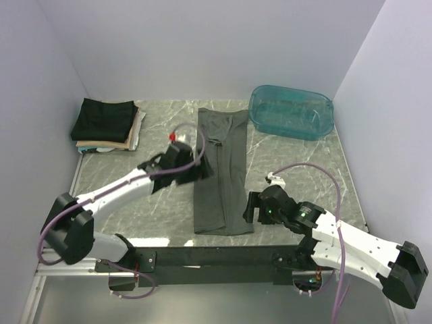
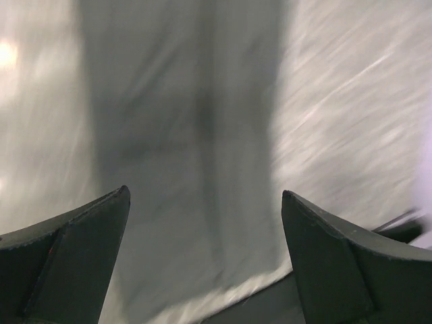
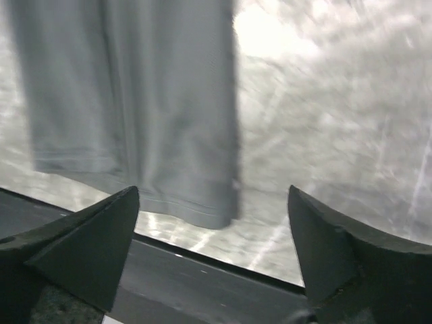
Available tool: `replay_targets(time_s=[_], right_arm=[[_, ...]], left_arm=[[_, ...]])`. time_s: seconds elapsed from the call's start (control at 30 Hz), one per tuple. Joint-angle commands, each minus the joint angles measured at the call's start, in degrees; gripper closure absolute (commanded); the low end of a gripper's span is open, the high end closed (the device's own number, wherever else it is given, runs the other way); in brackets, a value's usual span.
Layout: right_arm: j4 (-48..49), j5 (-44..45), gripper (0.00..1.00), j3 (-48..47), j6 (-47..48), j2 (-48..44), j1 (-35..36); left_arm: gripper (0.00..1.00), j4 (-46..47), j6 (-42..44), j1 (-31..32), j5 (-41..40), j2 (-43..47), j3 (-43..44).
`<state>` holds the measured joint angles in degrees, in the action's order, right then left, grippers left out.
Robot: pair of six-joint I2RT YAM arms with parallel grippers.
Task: Fold and stack the t-shirts
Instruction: Fold the tshirt
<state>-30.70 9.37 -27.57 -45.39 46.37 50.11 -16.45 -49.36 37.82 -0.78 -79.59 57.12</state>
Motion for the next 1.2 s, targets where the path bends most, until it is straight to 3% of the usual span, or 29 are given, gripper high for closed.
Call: replay_targets(time_s=[0.0, 0.23, 0.37, 0.4, 0.47, 0.53, 0.73, 1.03, 1.13, 1.17], right_arm=[[-1.03, -4.78, 0.06, 2.43, -0.14, -0.76, -2.46], [4.85, -12.44, 0.31, 5.42, -0.67, 4.59, -2.73], [7.23, -14.02, 0.42, 6.22, -0.93, 7.85, -2.65], [7.67, -14.46, 0.51, 6.22, -1.11, 8.38, -2.73], [7.93, -15.08, 0.54, 6.30, -1.37, 9.44, -2.73], [8.37, -15.52, 0.61, 6.65, -1.63, 9.79, -2.65], [10.04, -17.88, 0.63, 8.41, -2.86, 9.44, -2.65], [12.24, -19.65, 0.68, 10.87, -5.68, 8.30, -2.65], [12.50, -19.65, 0.73, 11.57, -6.03, 7.86, -2.65], [12.42, -19.74, 0.75, 11.84, -6.20, 7.77, -2.65]], left_arm=[[0.01, -1.91, -5.82, 2.69, -3.09, 7.23, -7.62], [0.01, -8.60, -14.43, 8.92, 0.07, 13.67, -21.59], [0.13, -5.72, -17.43, 11.13, 3.05, 15.08, -26.18], [0.16, -4.92, -17.78, 11.57, 4.45, 14.99, -26.97], [0.23, -4.47, -18.57, 12.36, 5.17, 14.03, -27.85], [0.25, -5.17, -19.19, 13.15, 4.82, 13.15, -27.94], [0.29, -3.16, -20.07, 14.21, 6.40, 11.21, -29.61], [0.48, -3.69, -20.33, 15.61, 5.52, 8.40, -29.26], [0.56, -3.24, -20.07, 15.53, 4.73, 7.09, -28.91], [0.64, -3.24, -20.07, 15.61, 4.56, 6.13, -28.74]])
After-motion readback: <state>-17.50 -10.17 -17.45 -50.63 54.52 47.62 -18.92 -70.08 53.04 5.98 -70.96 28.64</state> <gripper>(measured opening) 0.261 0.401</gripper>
